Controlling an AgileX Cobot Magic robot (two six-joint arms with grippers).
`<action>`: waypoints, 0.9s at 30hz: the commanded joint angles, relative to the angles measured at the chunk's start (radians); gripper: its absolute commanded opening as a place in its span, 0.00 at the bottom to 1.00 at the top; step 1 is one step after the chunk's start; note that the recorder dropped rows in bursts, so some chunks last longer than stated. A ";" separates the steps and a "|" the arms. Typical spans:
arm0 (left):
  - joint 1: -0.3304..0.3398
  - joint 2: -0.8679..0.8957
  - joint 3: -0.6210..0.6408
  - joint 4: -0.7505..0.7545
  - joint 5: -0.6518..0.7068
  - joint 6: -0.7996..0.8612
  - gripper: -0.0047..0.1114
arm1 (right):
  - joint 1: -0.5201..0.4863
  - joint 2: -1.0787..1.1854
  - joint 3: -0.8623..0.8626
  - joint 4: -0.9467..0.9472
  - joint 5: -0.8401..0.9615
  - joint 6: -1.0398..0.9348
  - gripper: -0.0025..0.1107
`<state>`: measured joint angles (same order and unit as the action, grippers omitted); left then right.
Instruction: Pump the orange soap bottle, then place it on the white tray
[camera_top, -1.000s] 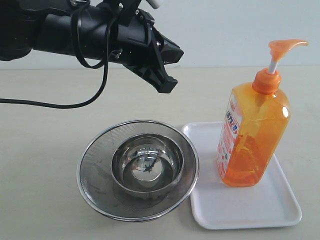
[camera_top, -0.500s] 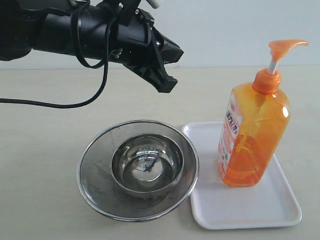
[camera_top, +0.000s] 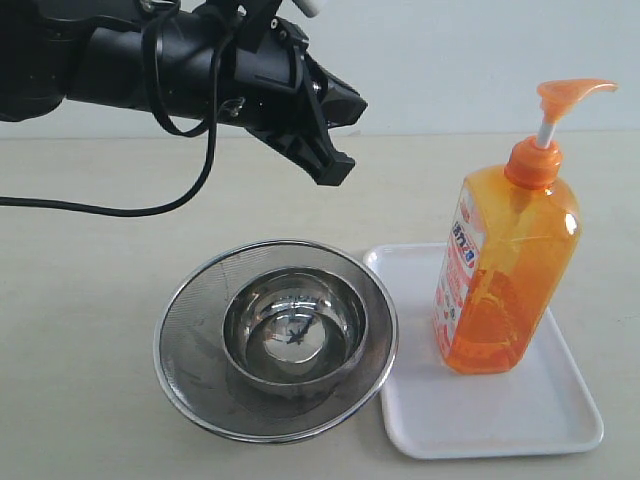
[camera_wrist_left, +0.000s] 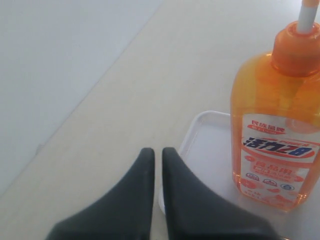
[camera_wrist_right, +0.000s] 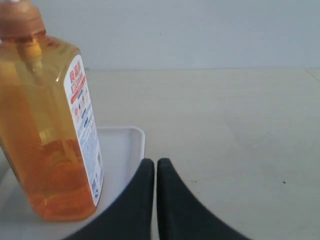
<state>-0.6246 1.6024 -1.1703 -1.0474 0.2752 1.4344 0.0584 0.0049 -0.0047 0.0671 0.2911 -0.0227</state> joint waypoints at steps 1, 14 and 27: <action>0.003 -0.008 -0.004 -0.002 -0.006 -0.008 0.08 | -0.005 -0.005 0.005 0.004 0.040 -0.010 0.02; 0.003 -0.008 -0.004 -0.002 -0.007 -0.008 0.08 | -0.005 -0.005 0.005 0.004 0.049 -0.010 0.02; 0.003 -0.008 -0.004 -0.002 -0.007 -0.008 0.08 | -0.005 -0.005 0.005 0.004 0.049 -0.008 0.02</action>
<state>-0.6246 1.6024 -1.1703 -1.0474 0.2731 1.4344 0.0584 0.0049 0.0001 0.0680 0.3412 -0.0246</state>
